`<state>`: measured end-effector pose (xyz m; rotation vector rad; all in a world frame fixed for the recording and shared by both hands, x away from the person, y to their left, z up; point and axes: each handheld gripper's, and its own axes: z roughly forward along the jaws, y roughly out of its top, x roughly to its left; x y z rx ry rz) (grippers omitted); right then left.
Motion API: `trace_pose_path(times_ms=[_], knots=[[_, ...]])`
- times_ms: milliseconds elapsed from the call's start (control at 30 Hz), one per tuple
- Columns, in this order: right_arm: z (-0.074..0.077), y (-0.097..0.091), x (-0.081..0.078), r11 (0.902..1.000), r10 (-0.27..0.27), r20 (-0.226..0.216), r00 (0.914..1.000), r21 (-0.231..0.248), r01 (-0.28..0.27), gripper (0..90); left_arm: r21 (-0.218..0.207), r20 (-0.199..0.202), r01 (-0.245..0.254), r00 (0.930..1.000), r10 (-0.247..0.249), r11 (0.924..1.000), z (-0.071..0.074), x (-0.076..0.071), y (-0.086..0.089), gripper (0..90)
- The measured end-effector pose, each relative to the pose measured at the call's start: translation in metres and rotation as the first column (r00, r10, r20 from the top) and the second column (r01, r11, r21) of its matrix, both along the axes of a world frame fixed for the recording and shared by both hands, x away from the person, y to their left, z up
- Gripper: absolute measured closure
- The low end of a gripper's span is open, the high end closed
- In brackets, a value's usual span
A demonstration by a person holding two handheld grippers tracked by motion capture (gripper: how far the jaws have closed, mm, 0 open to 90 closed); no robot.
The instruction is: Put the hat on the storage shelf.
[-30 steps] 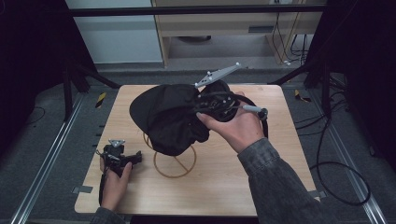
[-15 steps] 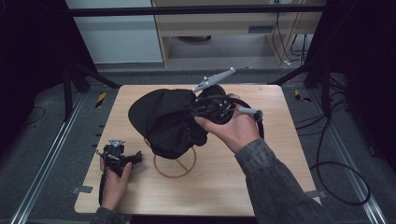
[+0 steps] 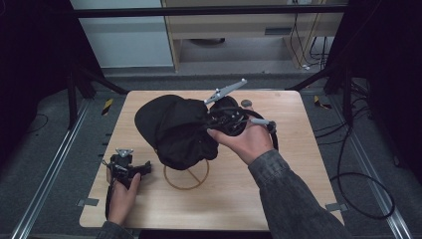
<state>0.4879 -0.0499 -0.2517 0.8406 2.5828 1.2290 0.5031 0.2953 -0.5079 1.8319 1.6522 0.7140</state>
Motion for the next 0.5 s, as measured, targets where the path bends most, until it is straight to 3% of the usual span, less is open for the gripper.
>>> trace_pose_path(times_ms=[500], knots=[[-0.011, 0.010, 0.007, 0.9995, -0.005, -0.007, 1.0000, -0.031, 0.004, 79.0, 0.001, -0.002, 0.001, 1.0000, -0.001, 1.0000, 0.000, 0.000, 0.000, 0.0]])
